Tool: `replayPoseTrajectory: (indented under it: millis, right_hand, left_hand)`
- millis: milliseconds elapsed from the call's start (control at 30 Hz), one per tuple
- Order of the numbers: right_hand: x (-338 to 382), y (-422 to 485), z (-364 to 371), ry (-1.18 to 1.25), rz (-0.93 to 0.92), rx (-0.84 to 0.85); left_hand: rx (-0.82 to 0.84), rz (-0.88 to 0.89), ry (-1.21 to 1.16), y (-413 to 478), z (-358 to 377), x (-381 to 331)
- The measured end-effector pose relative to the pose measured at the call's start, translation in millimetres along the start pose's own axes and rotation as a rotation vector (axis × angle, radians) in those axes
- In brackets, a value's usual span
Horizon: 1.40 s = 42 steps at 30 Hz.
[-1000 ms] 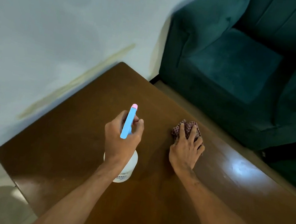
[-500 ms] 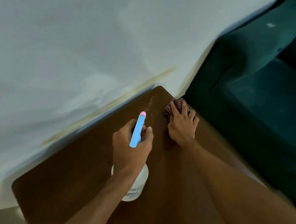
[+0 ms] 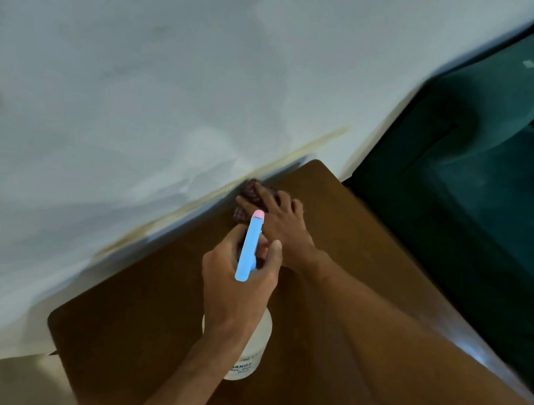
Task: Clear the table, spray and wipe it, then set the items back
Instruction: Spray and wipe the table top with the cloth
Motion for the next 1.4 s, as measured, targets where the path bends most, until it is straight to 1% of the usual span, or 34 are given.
replayPoseTrajectory:
  millis: [67, 133, 200, 267, 300, 333, 433, 500, 533, 567, 700, 767, 833, 1033, 1133, 1200, 1267, 1400]
  right_hand:
    - [31, -14, -2, 0.026, -0.154, 0.005]
    - [39, -23, -2, 0.003, -0.261, 0.042]
    - [25, -26, -2, -0.043, -0.316, 0.078]
    - [-3, -22, -3, -0.094, -0.291, 0.070]
    - [-24, -21, -4, -0.113, -0.217, 0.061]
    - [-49, -21, -5, -0.109, -0.102, 0.046]
    - [-126, -47, -16, -0.056, 0.370, -0.078]
    - [-154, -76, -21, -0.013, 0.656, -0.155]
    - [-157, -85, -21, -0.007, 0.738, -0.175]
    - [-154, -90, -21, -0.010, 0.782, -0.184]
    - [-123, -81, -17, 0.020, 0.829, -0.160]
    - [-100, -68, -15, 0.021, 0.795, -0.149]
    - [-65, -51, -11, 0.033, 0.717, -0.133]
    - [88, -20, 4, 0.057, 0.417, -0.073]
    - [157, -26, 13, 0.075, 0.268, -0.041]
    - [199, -35, 19, 0.065, 0.161, -0.012]
    - [237, -47, 26, 0.056, 0.050, 0.019]
    - [300, -79, 29, 0.085, -0.154, 0.006]
  left_hand:
    - [-0.014, 0.001, 0.000, -2, -8, 2]
    - [-0.043, 0.003, 0.005, -2, -16, 3]
    - [-0.041, -0.003, 0.017, -2, -17, 6]
    - [-0.017, -0.008, 0.004, -2, -14, 8]
    - [-0.004, -0.004, -0.004, -3, -12, 7]
    - [0.004, 0.001, -0.012, -3, -11, 6]
    - [0.024, 0.016, -0.020, -5, -7, 3]
    - [0.024, 0.016, -0.018, -6, -8, 3]
    - [0.020, 0.012, -0.023, -7, -10, 3]
    - [0.014, 0.015, -0.030, -8, -13, 3]
    - [-0.037, 0.029, -0.027, -9, -37, 3]
    - [-0.076, 0.028, -0.031, -10, -54, 5]
    - [-0.130, 0.036, -0.033, -12, -78, 7]
    - [-0.268, 0.050, 0.046, -25, -163, 24]
    - [-0.336, 0.044, 0.130, -37, -197, 28]
    - [-0.374, 0.005, 0.141, -48, -218, 34]
    - [-0.405, 0.017, 0.145, -56, -234, 37]
    - [-0.488, 0.029, 0.144, -77, -267, 37]
Point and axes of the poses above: each hand's wrist, its own y-axis towards the middle knuckle, its own z-axis out of the palm, x = y × z, the point moved 10 cm from there along y, towards the middle knuckle, and after that the axes turned 9 degrees about -x, right-handed, at the moved point
